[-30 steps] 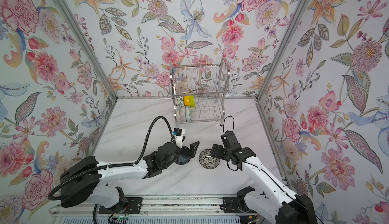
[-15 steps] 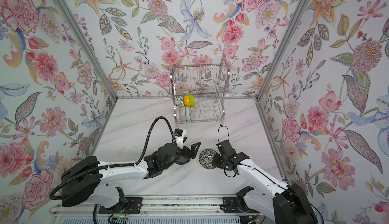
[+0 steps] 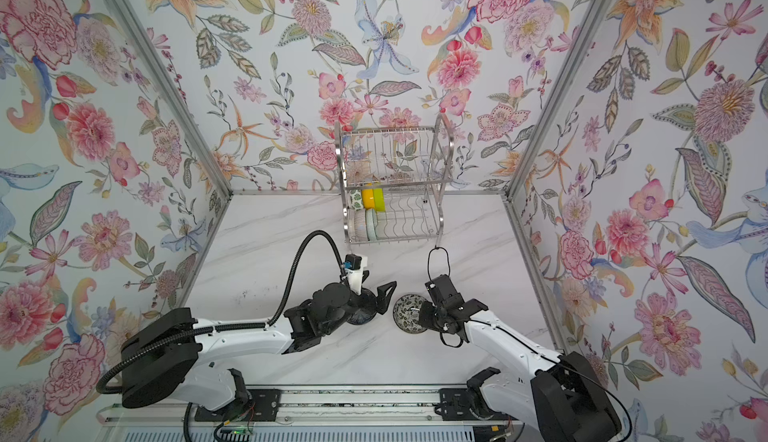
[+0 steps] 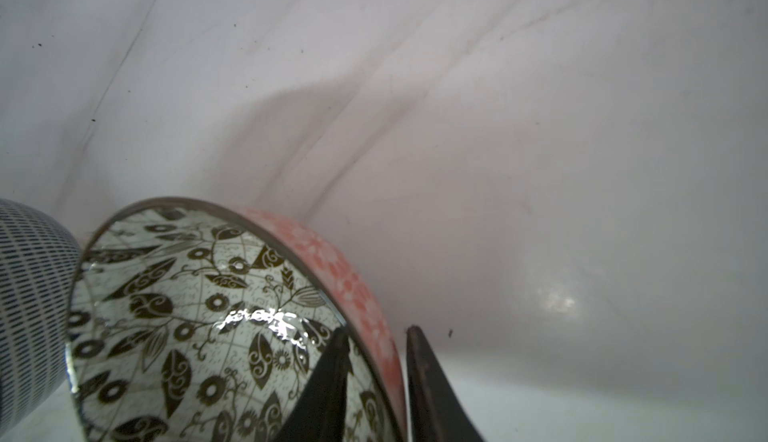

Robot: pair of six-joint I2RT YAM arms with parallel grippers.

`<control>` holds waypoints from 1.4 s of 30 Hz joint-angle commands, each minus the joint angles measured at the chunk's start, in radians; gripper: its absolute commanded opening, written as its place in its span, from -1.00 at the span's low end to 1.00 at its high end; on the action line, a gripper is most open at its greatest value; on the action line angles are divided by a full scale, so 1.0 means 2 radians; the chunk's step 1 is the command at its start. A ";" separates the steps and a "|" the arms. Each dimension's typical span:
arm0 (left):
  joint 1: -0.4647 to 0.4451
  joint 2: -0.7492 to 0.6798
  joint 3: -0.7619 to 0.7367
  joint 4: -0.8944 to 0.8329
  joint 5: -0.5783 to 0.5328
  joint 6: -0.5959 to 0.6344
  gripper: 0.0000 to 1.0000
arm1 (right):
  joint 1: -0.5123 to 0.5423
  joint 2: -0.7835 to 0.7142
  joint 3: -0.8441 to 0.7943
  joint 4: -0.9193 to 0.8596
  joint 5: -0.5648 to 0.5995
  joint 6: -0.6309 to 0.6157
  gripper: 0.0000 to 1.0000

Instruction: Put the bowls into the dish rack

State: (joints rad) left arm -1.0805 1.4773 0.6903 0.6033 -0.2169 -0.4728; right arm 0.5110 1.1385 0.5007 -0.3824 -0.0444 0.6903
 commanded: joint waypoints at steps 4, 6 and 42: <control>-0.006 -0.005 0.020 -0.010 -0.008 0.001 0.98 | 0.001 0.008 -0.001 0.004 0.004 -0.011 -0.66; -0.007 -0.005 0.021 -0.012 -0.008 0.001 0.98 | 0.000 0.010 0.005 0.003 0.006 -0.015 -0.75; 0.086 -0.050 0.057 -0.121 0.084 -0.063 0.84 | -0.014 0.001 0.161 0.137 0.093 -0.119 -1.00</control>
State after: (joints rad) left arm -0.9535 1.3621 0.8165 0.3378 -0.1291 -0.5102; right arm 0.4480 1.1446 0.7692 -0.2478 0.0998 0.4728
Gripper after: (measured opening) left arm 0.932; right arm 0.093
